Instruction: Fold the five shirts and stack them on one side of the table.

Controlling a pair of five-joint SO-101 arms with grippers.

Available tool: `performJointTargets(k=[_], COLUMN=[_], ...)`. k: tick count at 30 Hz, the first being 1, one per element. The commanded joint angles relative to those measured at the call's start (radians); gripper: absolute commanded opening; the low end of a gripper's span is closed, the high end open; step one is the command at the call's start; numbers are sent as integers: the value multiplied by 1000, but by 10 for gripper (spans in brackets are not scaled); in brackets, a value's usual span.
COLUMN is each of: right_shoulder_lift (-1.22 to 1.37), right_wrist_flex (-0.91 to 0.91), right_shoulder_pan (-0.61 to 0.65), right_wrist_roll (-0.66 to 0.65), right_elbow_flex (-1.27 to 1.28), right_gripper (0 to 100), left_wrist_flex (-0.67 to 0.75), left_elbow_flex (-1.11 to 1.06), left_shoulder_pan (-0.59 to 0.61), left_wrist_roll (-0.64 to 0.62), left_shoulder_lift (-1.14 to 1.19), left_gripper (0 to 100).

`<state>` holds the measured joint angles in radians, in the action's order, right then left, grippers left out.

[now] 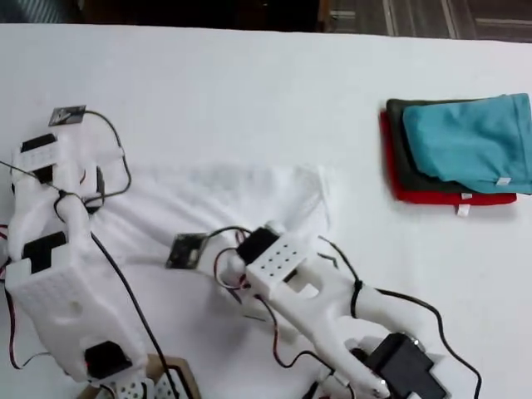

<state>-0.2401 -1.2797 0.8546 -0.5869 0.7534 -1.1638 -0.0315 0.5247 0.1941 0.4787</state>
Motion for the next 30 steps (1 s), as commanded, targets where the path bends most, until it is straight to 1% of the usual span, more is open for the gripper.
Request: performJointTargets(k=[1,3,6,13,15,20,22,24,26,30], right_shoulder_lift=[-39,-39,-39,-38,-38,-38,-38,-38,-39,-48], right_wrist_flex=[-22,-18,15,171,211,275,271,246,223,182], right_shoulder_pan=[10,27,38,16,-33,-263,-302,-297,-262,-139], right_wrist_roll=[2,-2,-5,0,0,-6,-8,-8,-8,0], right_elbow_flex=[17,46,94,201,221,218,221,224,224,219], right_gripper=[244,263,255,255,255,255,254,254,254,254], left_wrist_flex=[44,44,44,44,44,44,44,44,44,44], left_elbow_flex=[-2,-2,-2,-2,-2,-2,-2,-2,-2,-2], left_shoulder_pan=[-14,-14,-14,-14,-14,-14,-14,-14,-14,-14], left_wrist_roll=[-2,-2,-2,-2,-2,-2,-2,-2,-2,-2], left_shoulder_lift=[-6,-6,-6,-6,-6,-6,-6,-6,-6,-6], left_gripper=[27,27,27,27,27,27,27,27,27,27])
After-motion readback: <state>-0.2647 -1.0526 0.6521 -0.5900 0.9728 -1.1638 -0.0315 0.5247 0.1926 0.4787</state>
